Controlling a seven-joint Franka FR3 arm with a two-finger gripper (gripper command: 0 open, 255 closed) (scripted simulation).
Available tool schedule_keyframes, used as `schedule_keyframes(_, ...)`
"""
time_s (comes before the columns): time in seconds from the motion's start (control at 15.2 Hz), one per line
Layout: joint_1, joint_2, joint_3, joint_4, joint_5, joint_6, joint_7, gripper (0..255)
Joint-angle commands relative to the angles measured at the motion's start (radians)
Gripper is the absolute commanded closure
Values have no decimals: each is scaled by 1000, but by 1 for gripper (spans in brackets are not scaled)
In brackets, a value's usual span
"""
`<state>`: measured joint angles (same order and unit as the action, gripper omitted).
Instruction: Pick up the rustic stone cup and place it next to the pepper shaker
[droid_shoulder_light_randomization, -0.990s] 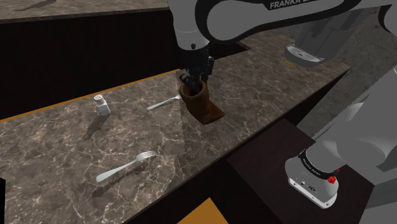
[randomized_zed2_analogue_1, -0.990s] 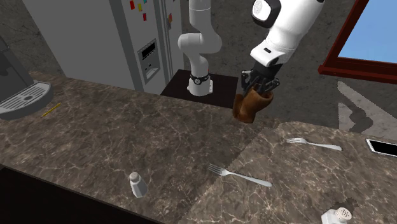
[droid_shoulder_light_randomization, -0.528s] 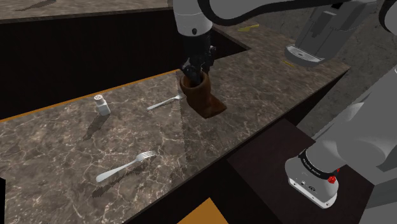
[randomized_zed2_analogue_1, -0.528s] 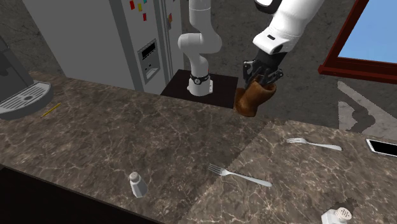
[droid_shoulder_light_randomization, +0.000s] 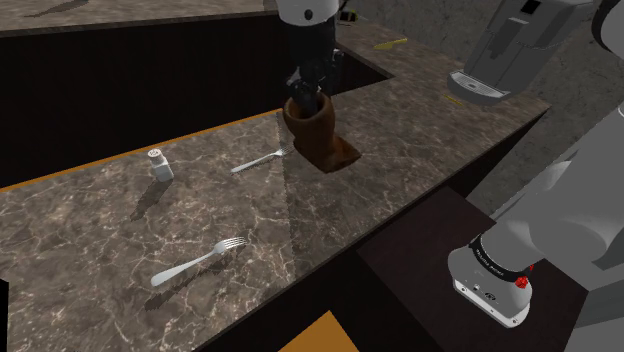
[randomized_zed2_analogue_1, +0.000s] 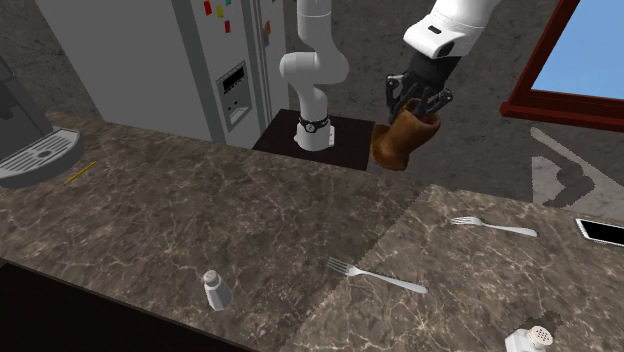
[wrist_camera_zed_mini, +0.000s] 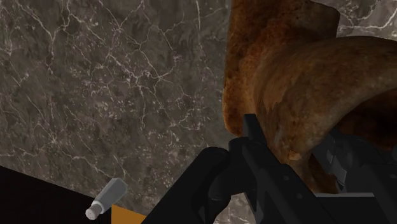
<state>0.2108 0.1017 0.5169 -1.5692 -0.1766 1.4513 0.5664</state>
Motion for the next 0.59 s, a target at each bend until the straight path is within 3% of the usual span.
schedule_keyframes(0.0,1,3,0,30,-2,-27,-4,255)
schedule_keyframes(0.13,4,9,1,61,-5,-52,-5,255)
schedule_keyframes(0.53,-77,-5,-62,45,-21,-26,-147,255)
